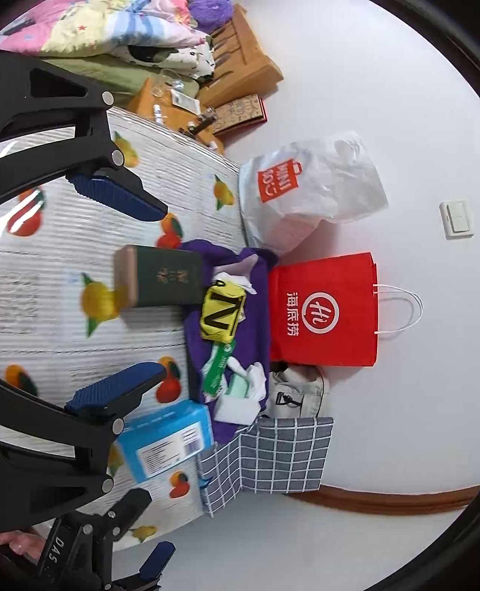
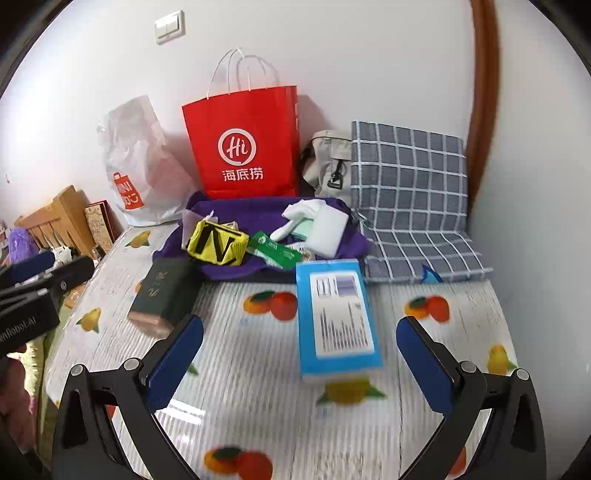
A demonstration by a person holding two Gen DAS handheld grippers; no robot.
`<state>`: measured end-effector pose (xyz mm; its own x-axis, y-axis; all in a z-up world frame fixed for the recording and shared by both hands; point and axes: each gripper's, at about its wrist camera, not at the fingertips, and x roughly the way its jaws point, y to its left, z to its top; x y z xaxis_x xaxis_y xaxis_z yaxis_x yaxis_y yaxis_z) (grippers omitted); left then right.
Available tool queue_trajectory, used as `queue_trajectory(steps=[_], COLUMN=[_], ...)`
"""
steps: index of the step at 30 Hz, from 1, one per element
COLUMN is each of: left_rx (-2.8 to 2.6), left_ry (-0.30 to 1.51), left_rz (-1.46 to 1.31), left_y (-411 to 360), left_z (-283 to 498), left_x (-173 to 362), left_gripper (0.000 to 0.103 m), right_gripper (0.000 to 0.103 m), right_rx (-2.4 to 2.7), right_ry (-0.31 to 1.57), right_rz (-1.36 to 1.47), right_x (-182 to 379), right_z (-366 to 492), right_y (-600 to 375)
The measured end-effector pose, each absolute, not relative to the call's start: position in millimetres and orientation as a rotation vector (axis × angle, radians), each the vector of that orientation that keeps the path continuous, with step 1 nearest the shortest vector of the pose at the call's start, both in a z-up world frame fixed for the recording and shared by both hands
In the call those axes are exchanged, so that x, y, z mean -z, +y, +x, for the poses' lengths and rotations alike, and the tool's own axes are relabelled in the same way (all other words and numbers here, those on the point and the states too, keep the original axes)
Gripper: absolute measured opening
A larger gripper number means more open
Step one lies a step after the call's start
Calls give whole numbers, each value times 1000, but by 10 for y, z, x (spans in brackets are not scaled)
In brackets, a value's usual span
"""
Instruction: Organize soft objects
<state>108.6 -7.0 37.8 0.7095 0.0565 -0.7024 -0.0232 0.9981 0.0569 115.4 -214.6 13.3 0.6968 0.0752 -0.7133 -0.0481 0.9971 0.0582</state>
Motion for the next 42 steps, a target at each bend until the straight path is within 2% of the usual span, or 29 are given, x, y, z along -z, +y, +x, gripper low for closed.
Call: queue_trajectory(steps=[3,18,42], left_rx=[-66,-66,-72], left_ry=[763,727,698], left_rz=[41,32,1], left_y=[-68,-90,5], left_z=[842,46,-204], left_x=[-379,-430,-521], left_gripper=[80,81,82], right_gripper=[103,103,103], right_rx=[-57,-49,-51], right_ry=[799,775,736], right_rz=[36,55,40], right_x=[-155,-231,-354], right_z=[919,48,-231], right_y=[-2185,-2271,-2216])
